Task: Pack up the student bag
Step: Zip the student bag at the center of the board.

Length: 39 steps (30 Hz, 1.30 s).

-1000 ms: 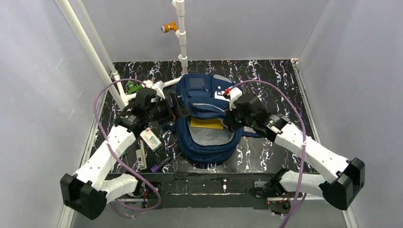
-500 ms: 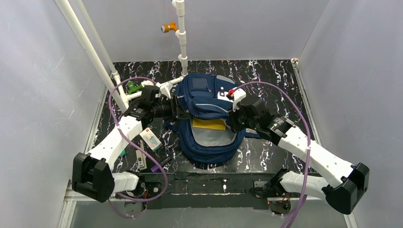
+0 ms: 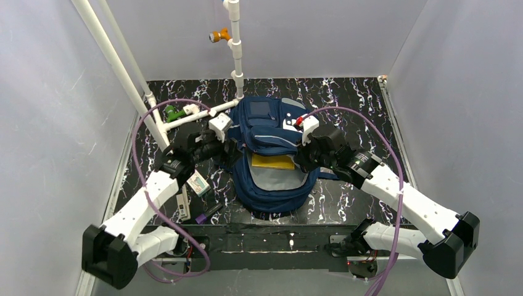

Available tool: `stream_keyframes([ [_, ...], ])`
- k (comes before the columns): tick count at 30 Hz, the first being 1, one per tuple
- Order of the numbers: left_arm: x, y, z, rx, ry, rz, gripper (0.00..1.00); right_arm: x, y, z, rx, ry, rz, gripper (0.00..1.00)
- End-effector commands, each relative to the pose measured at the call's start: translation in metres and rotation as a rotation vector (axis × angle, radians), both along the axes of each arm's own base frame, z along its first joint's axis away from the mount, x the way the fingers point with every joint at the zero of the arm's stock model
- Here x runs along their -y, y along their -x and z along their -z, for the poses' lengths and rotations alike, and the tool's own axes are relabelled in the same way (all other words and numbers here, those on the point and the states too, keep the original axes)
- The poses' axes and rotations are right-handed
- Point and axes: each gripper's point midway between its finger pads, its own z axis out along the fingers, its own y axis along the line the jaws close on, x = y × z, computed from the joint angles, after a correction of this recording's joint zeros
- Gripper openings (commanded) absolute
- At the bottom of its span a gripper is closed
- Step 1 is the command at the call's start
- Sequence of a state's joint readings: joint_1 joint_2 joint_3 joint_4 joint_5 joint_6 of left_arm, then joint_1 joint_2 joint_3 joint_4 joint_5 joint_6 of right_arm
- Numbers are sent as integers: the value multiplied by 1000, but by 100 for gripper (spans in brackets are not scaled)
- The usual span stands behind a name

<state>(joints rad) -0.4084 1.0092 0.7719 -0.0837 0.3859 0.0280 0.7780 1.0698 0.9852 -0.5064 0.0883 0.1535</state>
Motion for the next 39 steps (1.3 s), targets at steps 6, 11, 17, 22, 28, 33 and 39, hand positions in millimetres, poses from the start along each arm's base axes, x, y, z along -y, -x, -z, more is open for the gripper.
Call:
stream_keyframes([
  [6,40,-16,14,178,-98,427,65,9,5,-8,-16,-33,36,7],
  [11,46,-15,21,114,-114,512,52,13,6,-13,5,-40,44,7],
  [17,54,-11,27,38,-65,509,23,8,5,-16,7,-59,34,7],
  [22,53,-3,29,10,-56,462,0,10,7,-5,-15,-41,32,8],
  [28,47,-1,44,-51,-55,336,0,-22,41,-8,-178,-151,-145,67],
  [33,35,0,54,-140,-68,217,0,-35,45,-49,-157,-245,-191,98],
  [39,36,19,52,-277,-10,179,0,-68,6,-68,-178,-310,-106,98],
])
